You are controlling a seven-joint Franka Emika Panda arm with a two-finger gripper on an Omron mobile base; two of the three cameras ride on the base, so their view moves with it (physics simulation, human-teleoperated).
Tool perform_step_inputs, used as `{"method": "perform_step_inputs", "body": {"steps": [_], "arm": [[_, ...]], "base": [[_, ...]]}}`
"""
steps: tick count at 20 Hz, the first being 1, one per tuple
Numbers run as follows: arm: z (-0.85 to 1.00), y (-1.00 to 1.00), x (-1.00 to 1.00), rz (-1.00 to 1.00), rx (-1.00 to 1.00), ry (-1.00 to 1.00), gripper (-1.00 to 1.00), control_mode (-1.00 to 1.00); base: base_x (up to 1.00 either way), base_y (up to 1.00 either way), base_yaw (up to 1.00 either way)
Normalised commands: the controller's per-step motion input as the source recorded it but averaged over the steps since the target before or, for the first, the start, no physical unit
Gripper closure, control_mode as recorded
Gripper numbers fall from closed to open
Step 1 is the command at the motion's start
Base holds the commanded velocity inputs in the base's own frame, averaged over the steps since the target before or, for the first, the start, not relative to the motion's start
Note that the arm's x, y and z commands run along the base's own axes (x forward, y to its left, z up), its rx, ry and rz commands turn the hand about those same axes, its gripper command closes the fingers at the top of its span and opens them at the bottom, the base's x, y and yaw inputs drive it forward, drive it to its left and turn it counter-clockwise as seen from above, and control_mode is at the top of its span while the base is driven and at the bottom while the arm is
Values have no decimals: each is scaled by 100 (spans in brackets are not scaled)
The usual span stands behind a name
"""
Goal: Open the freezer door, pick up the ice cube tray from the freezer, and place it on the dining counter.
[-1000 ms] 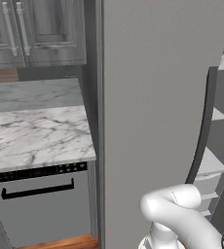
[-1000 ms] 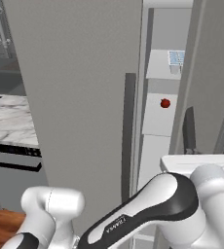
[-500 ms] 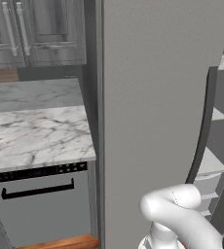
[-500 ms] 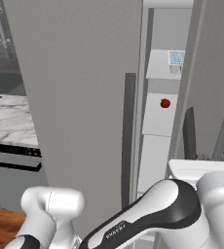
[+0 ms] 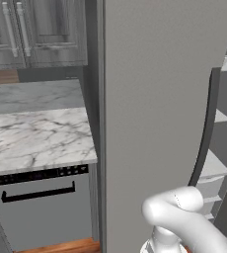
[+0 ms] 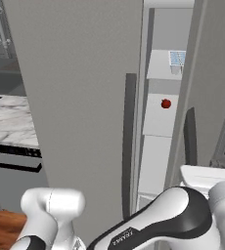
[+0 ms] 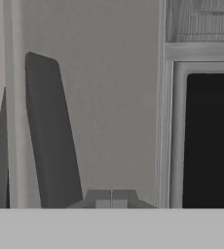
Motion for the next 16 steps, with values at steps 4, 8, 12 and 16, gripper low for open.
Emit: {"method": "perform_step_inputs", "body": {"steps": [4, 8, 12, 16], "arm": [[0, -3, -15, -7, 0, 0, 100, -100], [0, 33, -15, -14, 0, 0, 100, -100], [1, 89, -1, -14, -1, 0, 100, -100], [0, 100, 0, -12, -4, 0, 100, -100]], "base": [[0, 0, 0], [0, 0, 0], [0, 0, 0], [0, 0, 0]]}}
